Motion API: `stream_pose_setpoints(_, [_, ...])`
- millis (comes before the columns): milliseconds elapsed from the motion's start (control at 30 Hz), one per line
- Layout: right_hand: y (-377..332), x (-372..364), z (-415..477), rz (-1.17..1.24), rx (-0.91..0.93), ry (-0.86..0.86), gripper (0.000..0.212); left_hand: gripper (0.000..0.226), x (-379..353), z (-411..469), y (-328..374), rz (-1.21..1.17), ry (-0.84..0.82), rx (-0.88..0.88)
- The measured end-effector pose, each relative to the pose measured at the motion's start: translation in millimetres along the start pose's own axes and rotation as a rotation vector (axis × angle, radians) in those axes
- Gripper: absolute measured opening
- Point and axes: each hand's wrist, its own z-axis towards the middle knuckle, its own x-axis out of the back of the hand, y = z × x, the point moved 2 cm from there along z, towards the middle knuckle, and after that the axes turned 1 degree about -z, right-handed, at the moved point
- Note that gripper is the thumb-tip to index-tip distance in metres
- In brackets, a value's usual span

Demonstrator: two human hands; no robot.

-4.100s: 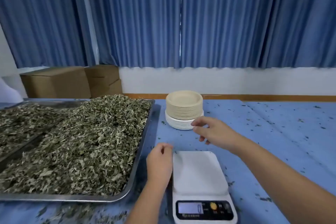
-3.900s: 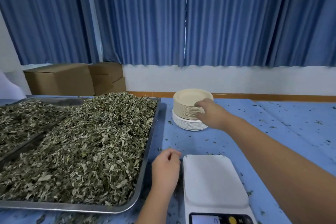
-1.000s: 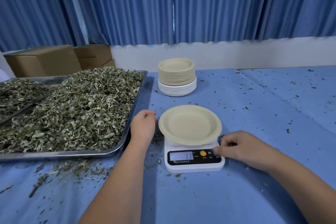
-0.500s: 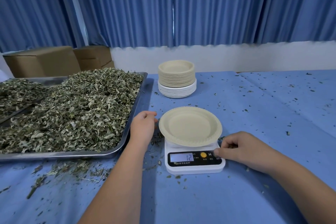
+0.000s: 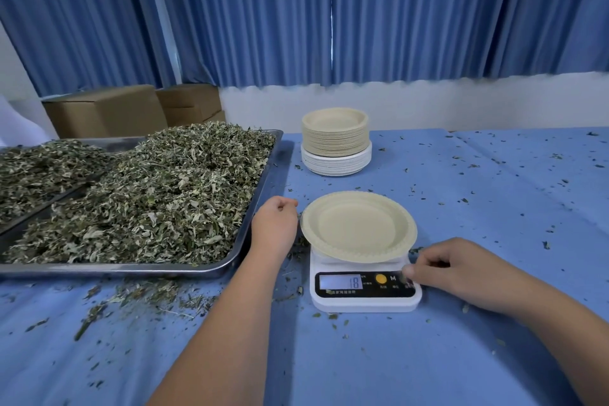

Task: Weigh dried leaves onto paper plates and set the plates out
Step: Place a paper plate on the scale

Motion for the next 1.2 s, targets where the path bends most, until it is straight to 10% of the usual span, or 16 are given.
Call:
stream_pose_setpoints(400, [11.7,24.9,13.5,-0.002,-0.119,0.491,0.027,0.016,61.1,-30.0,44.4,0.556,0.318,-0.38])
stream_pose_setpoints(600, [-4.8,28.9,41.4,-0.259,-0.143,0.319,0.021,0.039,94.5,-21.1,32.7,1.182,0.175,-0.21])
stream_pose_setpoints(1200, [2.9,17.4,29.2,-0.188,-0.004,0.314,0.032,0.056,85.8,-32.8,-2.6,1.18,-0.035,-0.119])
